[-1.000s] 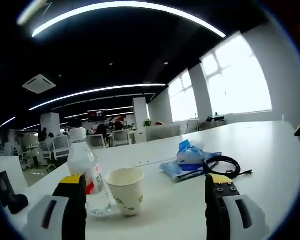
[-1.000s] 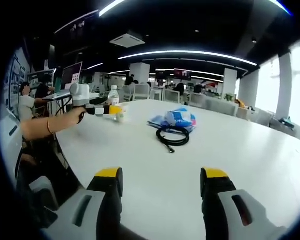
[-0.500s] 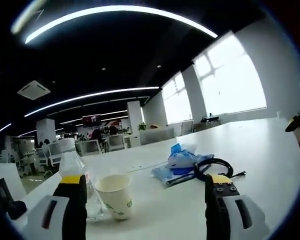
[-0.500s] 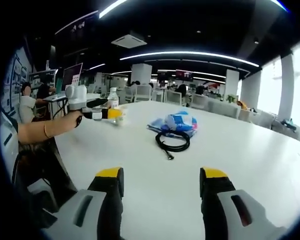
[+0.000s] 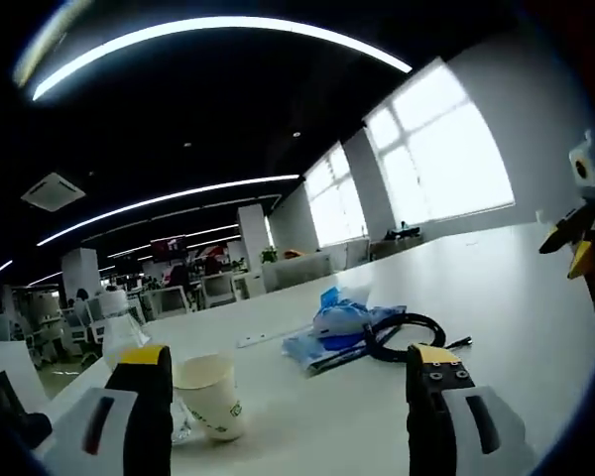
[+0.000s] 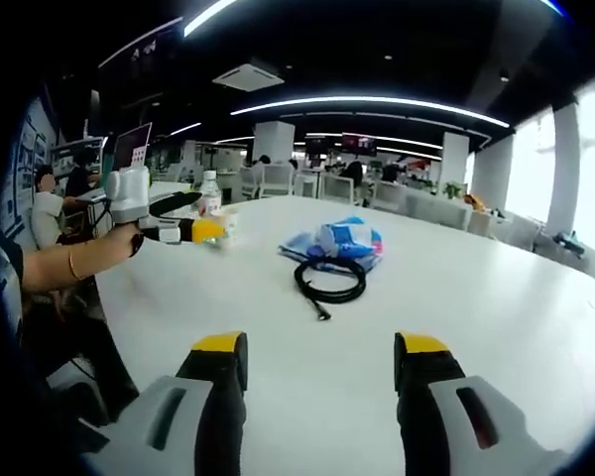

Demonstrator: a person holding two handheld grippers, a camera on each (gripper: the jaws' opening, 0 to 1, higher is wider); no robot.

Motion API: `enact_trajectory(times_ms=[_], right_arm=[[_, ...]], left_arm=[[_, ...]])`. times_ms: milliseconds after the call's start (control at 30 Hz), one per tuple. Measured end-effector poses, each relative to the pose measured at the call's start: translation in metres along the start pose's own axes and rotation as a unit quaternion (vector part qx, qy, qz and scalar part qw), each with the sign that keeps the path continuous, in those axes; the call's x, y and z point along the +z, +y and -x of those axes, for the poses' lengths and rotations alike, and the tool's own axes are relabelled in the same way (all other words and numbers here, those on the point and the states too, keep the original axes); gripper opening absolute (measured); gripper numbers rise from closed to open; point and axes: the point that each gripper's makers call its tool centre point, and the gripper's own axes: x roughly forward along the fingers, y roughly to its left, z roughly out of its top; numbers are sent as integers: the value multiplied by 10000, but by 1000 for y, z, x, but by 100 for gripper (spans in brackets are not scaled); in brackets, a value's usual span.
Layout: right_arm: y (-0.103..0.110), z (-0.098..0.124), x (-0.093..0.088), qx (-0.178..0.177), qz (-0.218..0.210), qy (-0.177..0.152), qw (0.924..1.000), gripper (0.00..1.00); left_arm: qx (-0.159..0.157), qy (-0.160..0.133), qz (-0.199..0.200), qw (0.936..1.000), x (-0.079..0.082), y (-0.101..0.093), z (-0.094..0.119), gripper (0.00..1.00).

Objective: Arrange the tabletop items into an orderly group along one side of the table until the central work area is clear of visible clutter.

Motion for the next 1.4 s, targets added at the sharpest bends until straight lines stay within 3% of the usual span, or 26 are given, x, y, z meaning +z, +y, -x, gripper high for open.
enact_trajectory(times_ms=[233,800,967,1333,1400], right_arm=[[-8,-13,3,-25,-48,-4,10000,57],[-13,-32,2,63,-217,93,9997,55],[-12,-44,8,280,-577,-51,9979,54],[-15,-59,8,251,-545,52,9982,52],[-15,-63,10,340,-630,39,9974,52]], left_arm=[[-217,55,-19,9997,-4,-20,-5,98],[-543,134,-118,9984,-4,-40,-12,97],[-771,219,-169,9966,-7,-58,-15,97],[-942,274,-23,9952,-8,-72,-17,96],[-996,294,149,9945,-7,-74,-19,96]])
